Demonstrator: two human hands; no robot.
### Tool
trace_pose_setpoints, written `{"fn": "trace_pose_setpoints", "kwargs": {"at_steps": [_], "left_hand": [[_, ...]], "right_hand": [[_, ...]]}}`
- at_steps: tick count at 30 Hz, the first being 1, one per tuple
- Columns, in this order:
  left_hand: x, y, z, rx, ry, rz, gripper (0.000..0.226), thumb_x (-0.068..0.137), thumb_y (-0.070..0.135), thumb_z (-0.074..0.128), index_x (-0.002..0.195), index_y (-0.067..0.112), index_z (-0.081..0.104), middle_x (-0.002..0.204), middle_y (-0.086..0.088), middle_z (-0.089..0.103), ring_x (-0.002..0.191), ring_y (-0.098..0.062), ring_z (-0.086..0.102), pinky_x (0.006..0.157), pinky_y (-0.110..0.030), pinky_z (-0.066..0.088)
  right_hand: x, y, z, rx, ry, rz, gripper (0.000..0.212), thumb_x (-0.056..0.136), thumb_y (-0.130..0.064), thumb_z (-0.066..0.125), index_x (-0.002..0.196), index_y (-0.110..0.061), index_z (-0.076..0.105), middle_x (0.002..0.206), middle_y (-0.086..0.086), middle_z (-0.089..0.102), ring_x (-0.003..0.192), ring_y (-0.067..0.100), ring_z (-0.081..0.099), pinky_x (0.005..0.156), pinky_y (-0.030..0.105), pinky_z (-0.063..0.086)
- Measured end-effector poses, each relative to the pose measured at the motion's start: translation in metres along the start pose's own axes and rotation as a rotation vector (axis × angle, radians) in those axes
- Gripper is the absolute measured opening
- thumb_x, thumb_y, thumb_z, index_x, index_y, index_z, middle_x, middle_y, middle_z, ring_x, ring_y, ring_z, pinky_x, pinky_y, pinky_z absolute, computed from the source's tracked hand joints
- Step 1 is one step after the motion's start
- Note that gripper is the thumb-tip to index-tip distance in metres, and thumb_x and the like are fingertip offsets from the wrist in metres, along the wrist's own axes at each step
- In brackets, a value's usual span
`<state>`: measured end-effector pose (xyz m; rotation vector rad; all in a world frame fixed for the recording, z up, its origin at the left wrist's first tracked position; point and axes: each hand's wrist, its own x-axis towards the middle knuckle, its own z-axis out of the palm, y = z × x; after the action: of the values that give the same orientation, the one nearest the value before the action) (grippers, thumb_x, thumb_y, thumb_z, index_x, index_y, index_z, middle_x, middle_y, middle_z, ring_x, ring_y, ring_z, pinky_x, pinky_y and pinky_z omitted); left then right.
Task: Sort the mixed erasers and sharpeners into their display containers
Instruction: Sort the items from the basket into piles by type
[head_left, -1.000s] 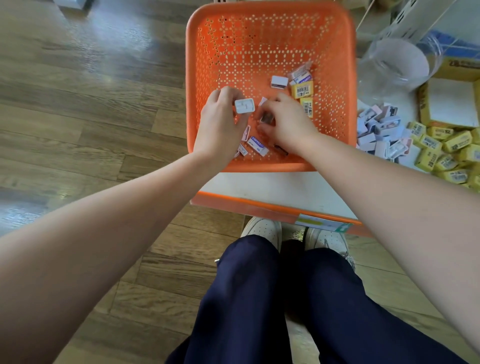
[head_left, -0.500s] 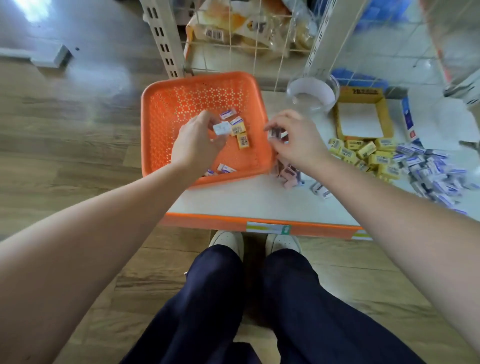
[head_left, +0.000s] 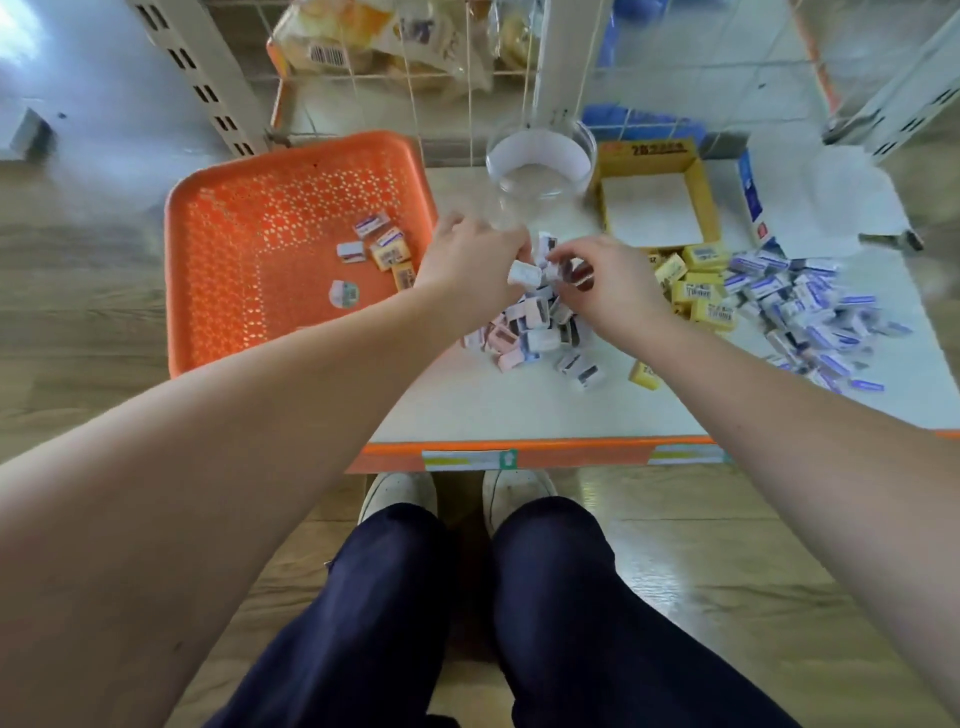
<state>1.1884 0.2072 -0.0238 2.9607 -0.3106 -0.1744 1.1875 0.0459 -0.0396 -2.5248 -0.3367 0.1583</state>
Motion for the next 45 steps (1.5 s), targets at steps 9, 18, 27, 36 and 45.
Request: {"fn": "trace_pose_setpoints", "kwargs": {"at_steps": [9, 18, 27, 36, 45], "left_hand": [[-0.016, -0.007, -0.003, -0.119, 0.121, 0.010, 0.036, 0.088, 0.030, 0.059, 0.123, 0.022, 0.051, 0.124, -0.002, 0.058, 0.122, -0.025, 0.042, 0.108, -0.037, 0.020], [-0.061, -0.105, -0.016, -0.452, 0.376, -0.383, 0.033, 0.087, 0.019, 0.058, 0.119, 0.011, 0.051, 0.119, -0.008, 0.056, 0.109, -0.026, 0.050, 0.088, -0.028, 0.036], [-0.089, -0.166, 0.004, -0.346, 0.016, -0.527, 0.040, 0.081, 0.009, 0.061, 0.120, 0.011, 0.054, 0.119, -0.012, 0.058, 0.110, -0.031, 0.052, 0.091, -0.032, 0.039], [-0.098, -0.179, 0.015, -0.244, -0.133, -0.449, 0.040, 0.085, 0.005, 0.052, 0.121, 0.018, 0.060, 0.123, -0.012, 0.060, 0.111, -0.030, 0.055, 0.090, -0.032, 0.045], [-0.100, -0.177, 0.018, -0.272, -0.138, -0.419, 0.028, 0.085, 0.012, 0.061, 0.113, 0.010, 0.064, 0.110, -0.014, 0.063, 0.099, -0.030, 0.059, 0.074, -0.029, 0.044]], "right_hand": [[-0.008, -0.003, 0.000, 0.036, 0.007, 0.024, 0.030, 0.083, -0.002, 0.056, 0.108, -0.016, 0.067, 0.111, 0.006, 0.061, 0.088, 0.020, 0.061, 0.079, 0.020, 0.044], [0.010, -0.044, 0.011, 0.079, 0.079, -0.058, 0.019, 0.085, -0.005, 0.057, 0.096, -0.013, 0.070, 0.101, 0.007, 0.065, 0.079, 0.019, 0.061, 0.075, 0.017, 0.043], [0.029, -0.113, 0.056, 0.185, 0.016, -0.220, 0.024, 0.079, -0.002, 0.059, 0.099, -0.011, 0.068, 0.096, 0.008, 0.063, 0.078, 0.021, 0.061, 0.079, 0.026, 0.048], [0.042, -0.156, 0.105, -0.087, -0.421, -0.298, 0.040, 0.082, -0.014, 0.069, 0.120, -0.013, 0.060, 0.120, 0.006, 0.062, 0.110, 0.020, 0.055, 0.089, 0.020, 0.034], [0.046, -0.154, 0.123, -0.206, -0.491, -0.251, 0.051, 0.082, -0.021, 0.069, 0.129, -0.014, 0.054, 0.130, 0.008, 0.057, 0.120, 0.023, 0.050, 0.096, 0.025, 0.034]]}}
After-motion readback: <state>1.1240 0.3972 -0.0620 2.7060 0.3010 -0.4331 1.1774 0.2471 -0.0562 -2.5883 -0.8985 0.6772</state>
